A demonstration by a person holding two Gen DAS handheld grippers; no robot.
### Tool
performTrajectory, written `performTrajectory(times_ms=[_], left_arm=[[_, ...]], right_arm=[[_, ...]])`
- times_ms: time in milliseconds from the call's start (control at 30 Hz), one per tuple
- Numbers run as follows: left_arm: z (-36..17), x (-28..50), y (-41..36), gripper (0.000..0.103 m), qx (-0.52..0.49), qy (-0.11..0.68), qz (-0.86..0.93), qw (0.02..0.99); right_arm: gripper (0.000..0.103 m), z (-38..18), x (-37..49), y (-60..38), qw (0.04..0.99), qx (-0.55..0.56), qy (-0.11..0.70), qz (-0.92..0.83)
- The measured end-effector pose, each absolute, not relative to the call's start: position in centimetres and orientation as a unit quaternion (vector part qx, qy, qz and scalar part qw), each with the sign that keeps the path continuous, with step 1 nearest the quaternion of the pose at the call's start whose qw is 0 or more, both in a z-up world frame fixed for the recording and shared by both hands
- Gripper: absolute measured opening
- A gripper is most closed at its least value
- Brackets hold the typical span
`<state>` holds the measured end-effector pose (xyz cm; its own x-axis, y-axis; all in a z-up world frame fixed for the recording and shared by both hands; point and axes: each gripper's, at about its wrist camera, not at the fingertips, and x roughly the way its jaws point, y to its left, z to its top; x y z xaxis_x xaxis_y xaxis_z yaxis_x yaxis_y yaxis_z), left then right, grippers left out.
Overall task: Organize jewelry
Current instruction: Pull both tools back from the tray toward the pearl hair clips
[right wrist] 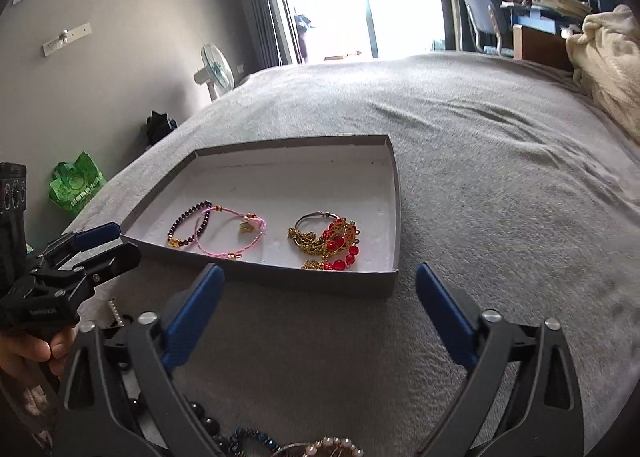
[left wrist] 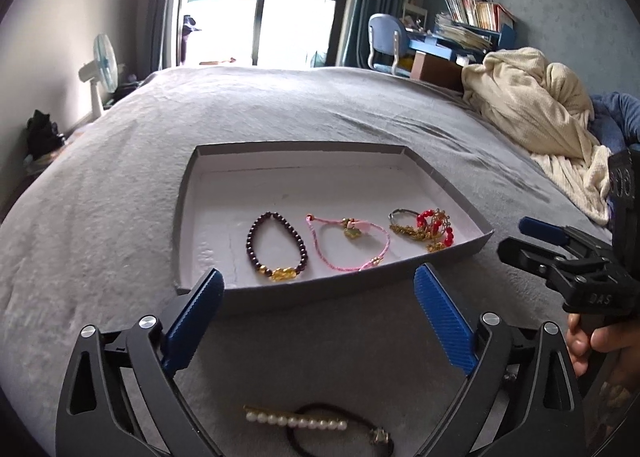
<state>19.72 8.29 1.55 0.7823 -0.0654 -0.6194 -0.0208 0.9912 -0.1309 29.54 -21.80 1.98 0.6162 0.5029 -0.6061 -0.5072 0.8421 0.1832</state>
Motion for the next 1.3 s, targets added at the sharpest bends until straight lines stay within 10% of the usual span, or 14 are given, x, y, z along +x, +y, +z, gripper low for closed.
performTrajectory(times_ms=[1300], left_arm=[[-2.2,11.2,7.5,0.097,-0.078,0.358,0.025,0.930]], right_arm=[[0.097,-1.0,20.6,-26.4,0.903,0.041,0.343,0.256]])
